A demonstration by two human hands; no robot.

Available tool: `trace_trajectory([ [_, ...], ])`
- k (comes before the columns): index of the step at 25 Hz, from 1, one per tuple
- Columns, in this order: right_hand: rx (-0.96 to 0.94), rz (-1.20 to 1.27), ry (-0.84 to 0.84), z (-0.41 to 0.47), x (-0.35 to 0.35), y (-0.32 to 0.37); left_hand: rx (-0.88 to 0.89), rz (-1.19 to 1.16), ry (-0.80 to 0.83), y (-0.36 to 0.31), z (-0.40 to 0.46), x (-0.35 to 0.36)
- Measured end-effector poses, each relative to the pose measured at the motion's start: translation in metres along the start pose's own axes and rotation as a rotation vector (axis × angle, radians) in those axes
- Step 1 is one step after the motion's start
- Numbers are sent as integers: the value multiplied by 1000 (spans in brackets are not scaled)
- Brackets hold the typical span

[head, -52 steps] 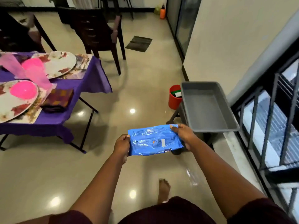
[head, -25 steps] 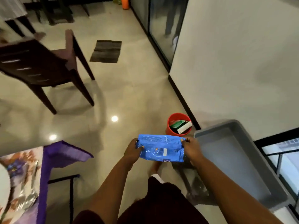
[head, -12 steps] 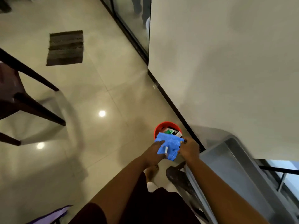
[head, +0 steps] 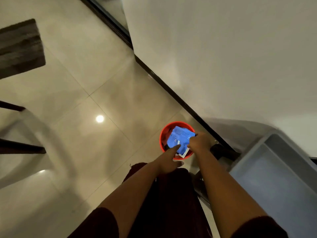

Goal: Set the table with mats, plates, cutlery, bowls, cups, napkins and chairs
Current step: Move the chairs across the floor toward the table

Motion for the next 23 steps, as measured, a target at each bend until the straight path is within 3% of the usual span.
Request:
trace_trajectory([
  [5, 119, 26, -38, -2, 7, -14, 25, -21, -91, 10, 4, -8],
  [10, -53, -3, -23, -56, -38, 27, 87, 139, -191, -12, -48, -29],
  [16, -191, -59, -147, -147, -130, 74, 220, 375, -275, -54, -128, -69],
  [23, -108, -304, -261, -253, -185, 33, 420, 587, -256, -111, -182, -57],
])
Point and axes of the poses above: each hand's wrist, its own z-axis towards the middle knuckle, its own x-axis out of the palm, y = z × x, the point moved 9 cm from there along z, towards the middle knuckle, and after that the axes turned 14 degrees about -x, right-handed, at the moved point
